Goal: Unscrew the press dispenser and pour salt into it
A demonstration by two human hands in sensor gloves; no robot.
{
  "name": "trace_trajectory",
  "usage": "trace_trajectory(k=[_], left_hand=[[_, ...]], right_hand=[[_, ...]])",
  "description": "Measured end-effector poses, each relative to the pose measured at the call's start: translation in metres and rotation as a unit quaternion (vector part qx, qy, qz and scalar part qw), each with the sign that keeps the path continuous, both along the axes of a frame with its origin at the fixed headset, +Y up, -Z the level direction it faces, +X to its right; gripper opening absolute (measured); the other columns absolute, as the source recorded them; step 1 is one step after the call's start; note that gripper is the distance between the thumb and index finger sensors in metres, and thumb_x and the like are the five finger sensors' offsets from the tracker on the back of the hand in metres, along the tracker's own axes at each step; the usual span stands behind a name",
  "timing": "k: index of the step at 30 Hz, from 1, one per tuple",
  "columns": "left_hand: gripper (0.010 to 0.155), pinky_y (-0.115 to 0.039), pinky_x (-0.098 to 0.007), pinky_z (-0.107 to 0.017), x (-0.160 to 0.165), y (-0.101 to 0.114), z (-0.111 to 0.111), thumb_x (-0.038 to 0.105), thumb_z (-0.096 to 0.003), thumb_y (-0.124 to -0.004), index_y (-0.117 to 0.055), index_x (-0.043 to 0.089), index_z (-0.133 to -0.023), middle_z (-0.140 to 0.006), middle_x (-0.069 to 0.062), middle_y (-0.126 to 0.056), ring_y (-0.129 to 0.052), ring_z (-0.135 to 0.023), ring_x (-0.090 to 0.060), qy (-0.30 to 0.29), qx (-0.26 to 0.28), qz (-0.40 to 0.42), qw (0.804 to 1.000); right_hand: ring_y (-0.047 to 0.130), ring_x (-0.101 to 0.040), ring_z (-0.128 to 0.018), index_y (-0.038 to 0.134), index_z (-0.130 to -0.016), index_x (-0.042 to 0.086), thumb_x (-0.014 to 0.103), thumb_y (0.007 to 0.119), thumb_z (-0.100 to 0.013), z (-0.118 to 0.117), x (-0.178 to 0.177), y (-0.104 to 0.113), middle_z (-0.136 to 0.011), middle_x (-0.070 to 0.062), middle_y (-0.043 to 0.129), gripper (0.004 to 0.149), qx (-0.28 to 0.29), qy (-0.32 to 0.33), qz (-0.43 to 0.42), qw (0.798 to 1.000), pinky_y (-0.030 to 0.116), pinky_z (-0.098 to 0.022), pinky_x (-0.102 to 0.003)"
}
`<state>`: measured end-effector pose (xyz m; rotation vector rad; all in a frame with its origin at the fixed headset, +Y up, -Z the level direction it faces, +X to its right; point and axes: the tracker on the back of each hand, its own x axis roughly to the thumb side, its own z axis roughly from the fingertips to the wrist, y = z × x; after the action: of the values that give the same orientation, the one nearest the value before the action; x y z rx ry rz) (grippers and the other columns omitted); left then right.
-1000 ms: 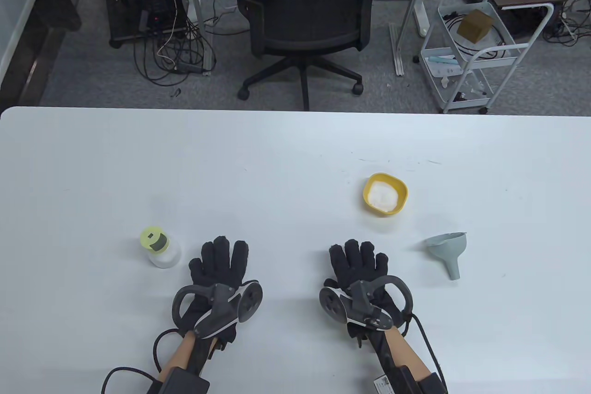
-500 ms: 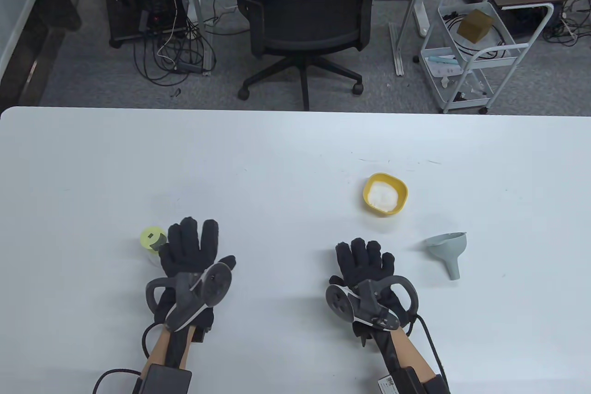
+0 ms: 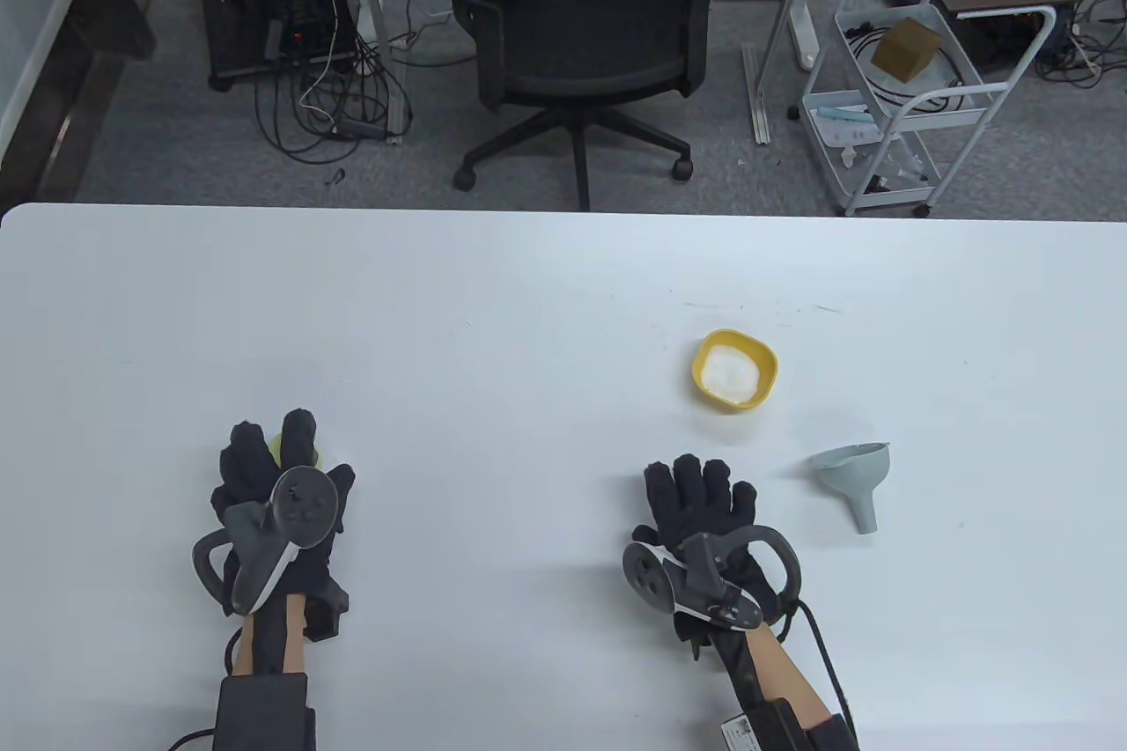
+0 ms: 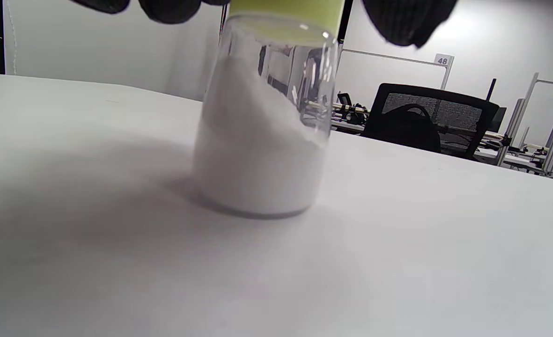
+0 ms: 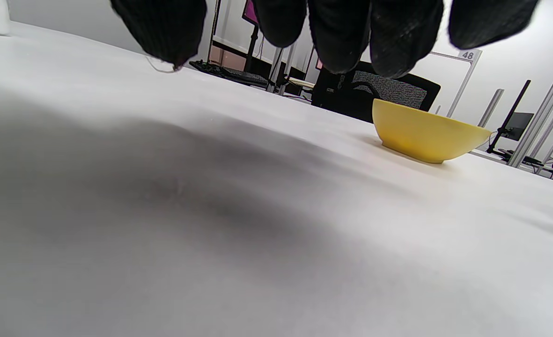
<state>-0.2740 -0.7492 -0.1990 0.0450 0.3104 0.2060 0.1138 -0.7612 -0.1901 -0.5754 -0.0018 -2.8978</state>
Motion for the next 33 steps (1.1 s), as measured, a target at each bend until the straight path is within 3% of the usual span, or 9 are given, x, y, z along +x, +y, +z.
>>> trace_trajectory(k=[5,15,23,33], left_hand=[[0.071,-0.063,-0.069,-0.069,-0.003,0.003,0.000,0.042,-0.0594,-0.068,-0.039,0.023,-0.121,-0.118,-0.036,-0.056,-0.076,-0.099,-0.050,0.016,0.029,0.020,0.999],[0.070,-0.065,-0.069,-0.068,0.011,0.004,-0.004,0.041,-0.0581,-0.070,-0.044,0.021,-0.120,-0.115,-0.035,-0.061,-0.079,-0.095,-0.050,-0.004,0.043,0.022,0.999],[0.072,-0.066,-0.068,-0.068,0.078,0.016,-0.007,0.043,-0.0581,-0.069,-0.042,0.019,-0.121,-0.115,-0.034,-0.062,-0.080,-0.095,-0.049,-0.118,0.074,0.020,0.990],[0.076,-0.071,-0.065,-0.067,0.158,0.016,0.009,0.048,-0.0561,-0.068,-0.040,0.019,-0.120,-0.117,-0.025,-0.064,-0.084,-0.095,-0.041,-0.298,0.089,0.053,0.949]], right_hand=[[0.054,-0.068,-0.096,0.037,-0.117,-0.006,0.041,0.064,-0.065,0.000,0.000,0.001,-0.114,-0.041,0.049,0.075,-0.001,-0.001,0.001,1.000,0.050,-0.062,-0.081],[0.056,-0.067,-0.095,0.038,-0.117,-0.006,0.041,0.064,-0.065,-0.003,0.006,-0.001,-0.114,-0.041,0.050,0.075,-0.008,-0.014,0.009,1.000,0.050,-0.062,-0.081],[0.056,-0.067,-0.095,0.037,-0.117,-0.006,0.041,0.064,-0.065,-0.009,0.016,-0.006,-0.114,-0.041,0.050,0.075,-0.018,-0.036,0.013,0.999,0.051,-0.062,-0.080],[0.056,-0.067,-0.095,0.038,-0.117,-0.006,0.040,0.064,-0.065,-0.010,0.019,-0.009,-0.113,-0.041,0.050,0.075,-0.023,-0.044,0.010,0.999,0.051,-0.062,-0.080]])
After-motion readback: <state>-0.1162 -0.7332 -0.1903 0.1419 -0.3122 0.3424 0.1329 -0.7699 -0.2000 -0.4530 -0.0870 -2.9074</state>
